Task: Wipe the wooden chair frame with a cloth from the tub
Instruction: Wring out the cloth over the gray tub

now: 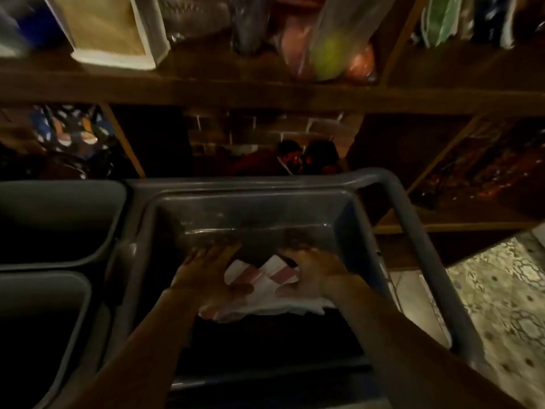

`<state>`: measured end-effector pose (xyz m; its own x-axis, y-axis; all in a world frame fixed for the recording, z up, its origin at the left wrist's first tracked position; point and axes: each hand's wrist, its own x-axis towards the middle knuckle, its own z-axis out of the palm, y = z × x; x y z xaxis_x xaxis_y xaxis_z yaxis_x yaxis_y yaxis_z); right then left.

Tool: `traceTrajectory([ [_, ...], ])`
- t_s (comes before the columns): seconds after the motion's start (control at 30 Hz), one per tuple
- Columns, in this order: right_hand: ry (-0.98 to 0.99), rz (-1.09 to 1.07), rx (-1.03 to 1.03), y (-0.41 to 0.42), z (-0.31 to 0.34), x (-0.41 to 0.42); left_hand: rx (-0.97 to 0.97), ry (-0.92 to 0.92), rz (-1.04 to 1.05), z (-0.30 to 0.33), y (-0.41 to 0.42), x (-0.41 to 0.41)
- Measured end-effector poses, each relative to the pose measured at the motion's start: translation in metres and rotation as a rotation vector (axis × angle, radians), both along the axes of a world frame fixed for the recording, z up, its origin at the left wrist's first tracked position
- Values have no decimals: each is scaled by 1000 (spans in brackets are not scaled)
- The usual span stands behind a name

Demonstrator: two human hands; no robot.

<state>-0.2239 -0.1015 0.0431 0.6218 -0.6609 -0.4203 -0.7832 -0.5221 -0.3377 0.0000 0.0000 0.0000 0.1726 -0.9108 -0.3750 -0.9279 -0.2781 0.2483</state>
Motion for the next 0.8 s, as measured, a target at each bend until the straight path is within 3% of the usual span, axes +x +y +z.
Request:
traceTrajectory([
  [0.2,217,64,70,9,-57,5,172,67,-153,-51,1,-14],
  [0.4,209,-34,90,19,-89,5,225,65,-213,-81,12,-17],
  [0.57,111,-94,24,19,-83,8,100,83,-165,-71,4,-18],
  [0.8,93,-125,-60,13,-43,8,69,36,-124,-22,-11,-13],
])
